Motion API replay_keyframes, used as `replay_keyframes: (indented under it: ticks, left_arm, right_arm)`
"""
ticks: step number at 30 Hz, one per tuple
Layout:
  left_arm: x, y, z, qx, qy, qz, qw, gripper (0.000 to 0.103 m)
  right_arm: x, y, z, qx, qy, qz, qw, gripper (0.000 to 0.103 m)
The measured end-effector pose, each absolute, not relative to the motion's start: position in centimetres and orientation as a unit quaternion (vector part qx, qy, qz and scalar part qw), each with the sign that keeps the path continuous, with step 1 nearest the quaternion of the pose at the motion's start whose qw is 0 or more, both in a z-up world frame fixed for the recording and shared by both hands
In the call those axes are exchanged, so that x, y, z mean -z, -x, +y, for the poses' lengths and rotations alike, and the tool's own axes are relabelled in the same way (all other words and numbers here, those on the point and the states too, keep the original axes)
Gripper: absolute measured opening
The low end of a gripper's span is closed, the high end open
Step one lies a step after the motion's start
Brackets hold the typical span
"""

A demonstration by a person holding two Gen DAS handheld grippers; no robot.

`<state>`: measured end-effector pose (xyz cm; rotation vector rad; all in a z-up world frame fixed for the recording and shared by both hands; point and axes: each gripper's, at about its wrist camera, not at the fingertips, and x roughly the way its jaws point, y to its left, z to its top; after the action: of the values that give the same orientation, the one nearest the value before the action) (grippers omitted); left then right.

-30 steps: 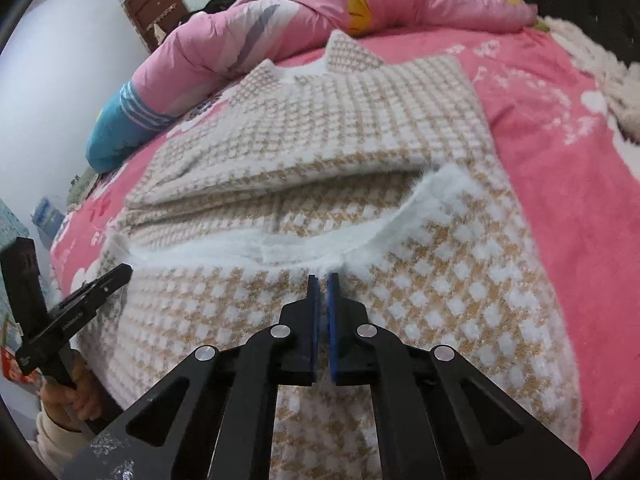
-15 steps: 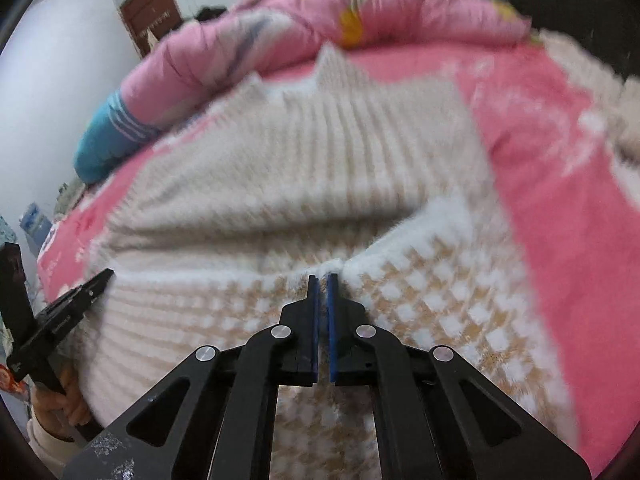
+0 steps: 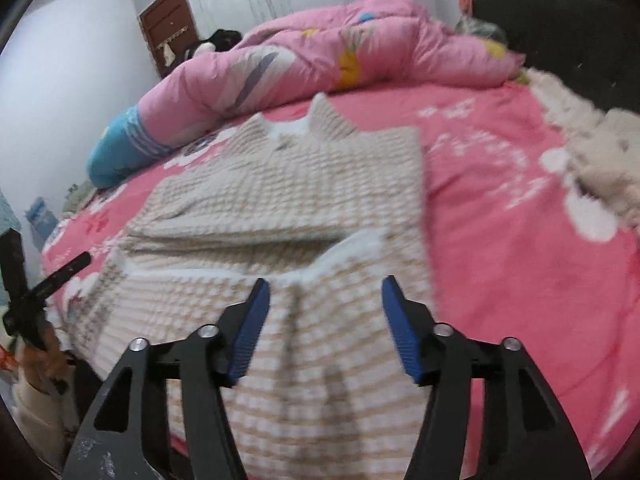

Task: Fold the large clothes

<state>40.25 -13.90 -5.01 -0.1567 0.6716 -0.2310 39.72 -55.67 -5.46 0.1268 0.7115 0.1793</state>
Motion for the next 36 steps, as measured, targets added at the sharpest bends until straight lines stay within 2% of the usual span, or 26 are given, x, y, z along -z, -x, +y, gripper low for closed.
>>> replay_keyframes:
  ticks: [3,7,12,14,16,22,25,30,33,34,35,36]
  left_arm:
    - [6.4,-41.7,-14.3,0.108,0.063,0.374,0.919,0.027]
    - [7.5,-42.6,-14.8,0.094,0.054,0.386,0.916,0.027]
    - [8.0,-43.6,-15.0,0.075,0.040,0.390,0.917,0.026]
    - [8.0,-43.7,-15.3,0.079,0.028,0.391,0.917,0.012]
    - [7.5,-43.4,-15.7,0.081,0.020,0.379,0.922,0.009]
    - [4.0,-43.5,-15.4,0.085,0.017,0.312,0.946,0.008]
    - [4.4,-44.9,-15.3,0.085,0.026,0.318,0.944,0.008]
    - [8.5,-46.8,-15.3,0.080,0.033,0.358,0.930,0.009]
    - [8.7,-46.7,-15.1,0.084,0.039,0.356,0.930,0.011]
    - [8.7,-46.8,-15.0,0.086,0.043,0.359,0.928,0.012]
    - [8.7,-46.9,-14.8,0.088,0.047,0.361,0.927,0.013]
    - [8.5,-46.9,-14.6,0.094,0.055,0.364,0.925,0.014]
  right_arm:
    - [5.9,-41.0,-56.5,-0.069,-0.061,0.355,0.930,0.059]
    - [7.4,-43.4,-56.5,-0.063,-0.048,0.373,0.924,0.059]
    - [8.6,-44.3,-56.2,-0.061,-0.024,0.396,0.916,0.029]
    - [8.2,-43.8,-56.1,-0.053,-0.018,0.387,0.920,0.012]
    - [7.3,-43.2,-56.4,-0.057,-0.032,0.370,0.927,0.006]
    - [3.9,-42.5,-56.3,-0.041,-0.023,0.317,0.947,0.006]
    - [4.4,-44.0,-56.6,-0.034,-0.035,0.323,0.945,0.006]
    - [9.3,-46.9,-56.7,-0.026,-0.042,0.376,0.926,0.007]
    - [9.1,-46.8,-57.3,-0.026,-0.056,0.376,0.925,0.009]
    - [8.9,-46.7,-57.6,-0.021,-0.060,0.378,0.924,0.018]
    - [8.8,-46.7,-57.8,-0.015,-0.061,0.381,0.922,0.032]
    - [8.5,-46.4,-58.2,-0.011,-0.066,0.385,0.921,0.040]
